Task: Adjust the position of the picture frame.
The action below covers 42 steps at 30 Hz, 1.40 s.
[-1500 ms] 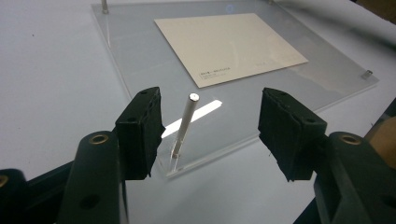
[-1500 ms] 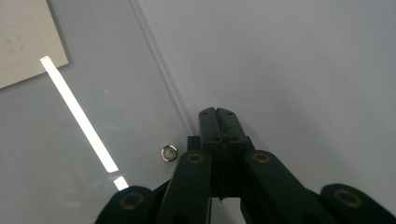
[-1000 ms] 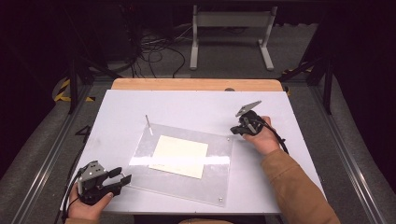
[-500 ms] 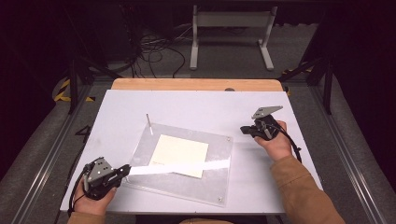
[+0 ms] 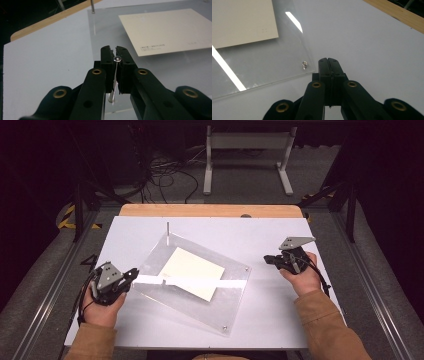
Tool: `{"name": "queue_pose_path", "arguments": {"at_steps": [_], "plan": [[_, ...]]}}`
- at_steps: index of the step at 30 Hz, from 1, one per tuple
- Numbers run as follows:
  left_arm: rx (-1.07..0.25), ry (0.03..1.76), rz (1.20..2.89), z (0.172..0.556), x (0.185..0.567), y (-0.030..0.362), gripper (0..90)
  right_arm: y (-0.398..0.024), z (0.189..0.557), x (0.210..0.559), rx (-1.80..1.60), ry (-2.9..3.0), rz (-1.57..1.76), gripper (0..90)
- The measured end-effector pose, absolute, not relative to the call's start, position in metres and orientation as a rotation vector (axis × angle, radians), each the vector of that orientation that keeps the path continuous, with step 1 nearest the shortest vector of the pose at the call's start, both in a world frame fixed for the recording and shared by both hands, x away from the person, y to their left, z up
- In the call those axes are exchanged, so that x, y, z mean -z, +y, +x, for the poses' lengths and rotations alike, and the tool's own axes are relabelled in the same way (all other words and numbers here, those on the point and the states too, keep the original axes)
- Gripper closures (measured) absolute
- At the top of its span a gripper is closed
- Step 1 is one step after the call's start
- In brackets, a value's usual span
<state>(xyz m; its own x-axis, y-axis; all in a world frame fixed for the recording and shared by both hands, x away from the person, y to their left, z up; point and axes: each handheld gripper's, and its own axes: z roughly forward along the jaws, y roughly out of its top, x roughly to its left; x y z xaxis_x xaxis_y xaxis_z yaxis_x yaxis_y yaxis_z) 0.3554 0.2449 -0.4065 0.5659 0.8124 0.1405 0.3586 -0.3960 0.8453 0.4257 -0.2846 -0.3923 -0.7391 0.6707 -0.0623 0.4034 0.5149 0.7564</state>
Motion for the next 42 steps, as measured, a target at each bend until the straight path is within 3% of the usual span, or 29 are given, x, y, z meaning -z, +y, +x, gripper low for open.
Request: {"name": "queue_pose_path", "arguments": {"at_steps": [3, 16, 25, 35, 37, 39, 42], "plan": [[-0.680, 1.014, 1.949, 0.384, 0.412, 0.248, 84.8, -0.288, 0.422, 0.392, -1.079, 2.407, 0.896, 90.0], [-0.628, 1.061, 1.901, 0.429, 0.427, 0.233, 84.7, -0.292, 0.420, 0.395, -1.095, 2.410, 0.916, 90.0], [-0.571, 0.989, 1.965, 0.434, 0.434, 0.210, 84.7, -0.292, 0.422, 0.396, -1.097, 2.408, 0.925, 90.0], [-0.522, 1.044, 1.994, 0.440, 0.447, 0.211, 84.1, -0.291, 0.433, 0.406, -1.100, 2.405, 0.987, 90.0], [-0.481, 1.045, 1.959, 0.440, 0.448, 0.211, 77.8, -0.289, 0.440, 0.411, -1.116, 2.402, 1.023, 90.0], [-0.476, 1.048, 1.966, 0.438, 0.446, 0.209, 62.9, -0.286, 0.447, 0.418, -1.107, 2.405, 1.047, 90.0], [-0.482, 1.050, 1.973, 0.432, 0.444, 0.207, 52.6, -0.283, 0.457, 0.430, -1.074, 2.417, 1.076, 90.0]]}}
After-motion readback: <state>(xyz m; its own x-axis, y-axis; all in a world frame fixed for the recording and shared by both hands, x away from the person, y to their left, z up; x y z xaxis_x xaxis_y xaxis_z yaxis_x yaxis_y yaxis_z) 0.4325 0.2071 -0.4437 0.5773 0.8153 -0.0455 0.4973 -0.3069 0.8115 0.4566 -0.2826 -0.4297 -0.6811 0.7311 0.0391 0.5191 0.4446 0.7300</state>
